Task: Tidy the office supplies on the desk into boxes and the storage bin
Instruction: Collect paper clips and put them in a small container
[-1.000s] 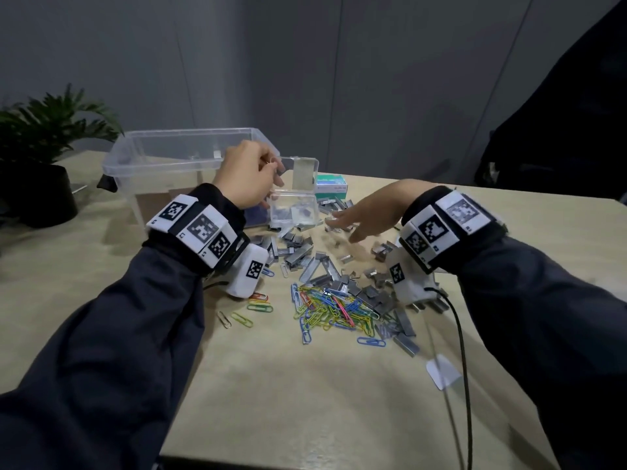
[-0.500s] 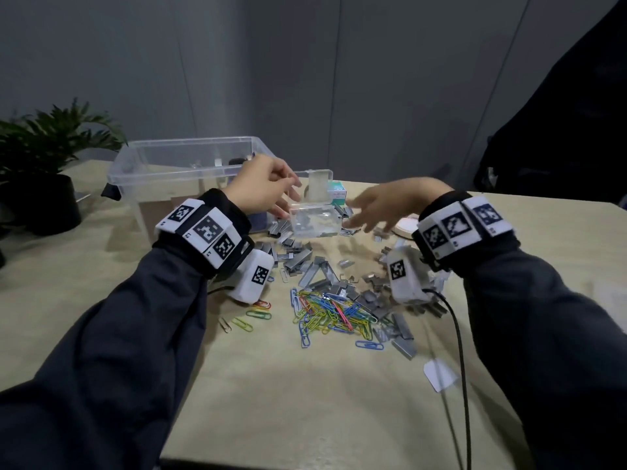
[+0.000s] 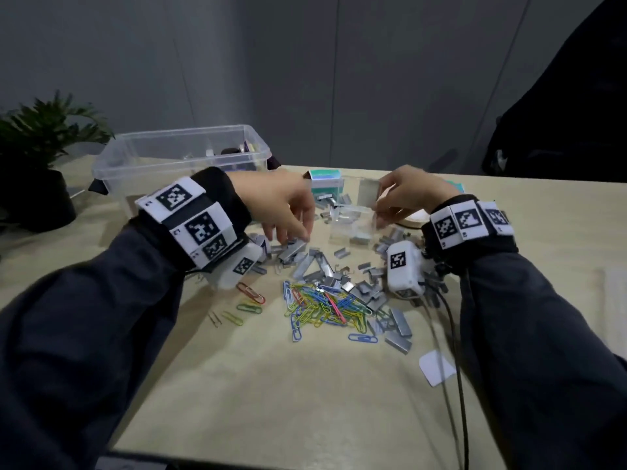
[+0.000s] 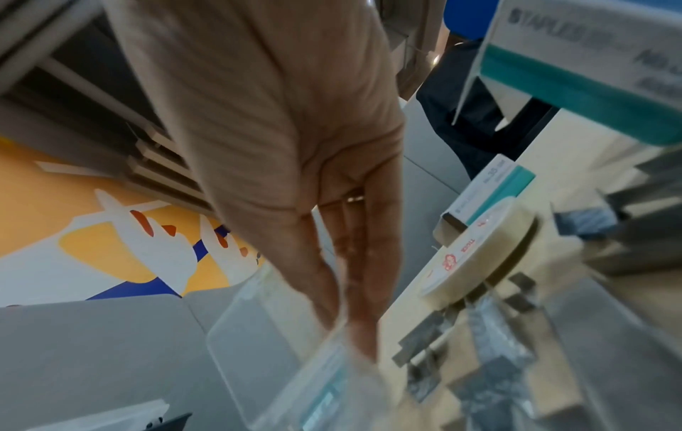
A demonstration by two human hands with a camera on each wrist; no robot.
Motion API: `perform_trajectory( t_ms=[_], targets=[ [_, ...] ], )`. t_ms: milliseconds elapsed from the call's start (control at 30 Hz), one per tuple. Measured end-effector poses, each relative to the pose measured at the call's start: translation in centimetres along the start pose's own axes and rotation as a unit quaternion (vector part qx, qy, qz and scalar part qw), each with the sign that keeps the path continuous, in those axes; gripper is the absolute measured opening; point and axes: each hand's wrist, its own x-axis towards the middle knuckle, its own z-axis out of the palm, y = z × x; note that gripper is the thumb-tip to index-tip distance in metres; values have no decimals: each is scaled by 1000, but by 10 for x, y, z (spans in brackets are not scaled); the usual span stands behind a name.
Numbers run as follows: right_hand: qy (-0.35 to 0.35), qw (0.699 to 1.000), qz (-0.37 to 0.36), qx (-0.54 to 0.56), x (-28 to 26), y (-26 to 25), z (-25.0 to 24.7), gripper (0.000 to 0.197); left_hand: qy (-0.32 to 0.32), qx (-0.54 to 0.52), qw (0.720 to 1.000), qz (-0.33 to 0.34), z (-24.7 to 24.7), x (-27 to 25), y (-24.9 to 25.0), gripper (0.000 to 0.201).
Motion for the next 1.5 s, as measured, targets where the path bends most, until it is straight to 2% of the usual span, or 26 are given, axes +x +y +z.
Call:
perform_trajectory(
  t_ms=[67, 167, 267, 400, 667, 833, 967, 1233, 1500],
  targets=[
    [-7, 1000, 3, -2, 0, 1, 2, 1, -87, 11, 996, 7, 9, 0, 7, 15],
    [-56, 998, 5, -16, -3, -2, 6, 6, -157, 24, 987, 4, 22, 2, 13, 23],
    [-71, 997, 10, -38, -4, -7, 7, 18, -176, 39, 983, -21, 27, 0, 16, 37],
    [-65, 997, 11, -44, -4, -9, 6, 19, -185, 53, 980, -45, 40, -1, 22, 42],
    [-71, 996, 17, -53, -9, -8, 5, 19, -135, 59, 988, -48, 49, -6, 34, 51],
    [-73, 996, 16, -57, -10, -9, 4, 18, -154, 77, 985, -28, 55, 0, 34, 21],
    [-74, 996, 12, -54, -10, -8, 4, 18, -153, 44, 987, -21, 42, 4, 31, 24],
    [-78, 996, 22, -43, -5, -3, 2, 19, -37, -64, 997, 12, 1, 24, 28, 32],
    [-79, 996, 32, -33, -3, 1, 1, 19, 21, -5, 999, -40, 5, 63, 22, 25]
  ],
)
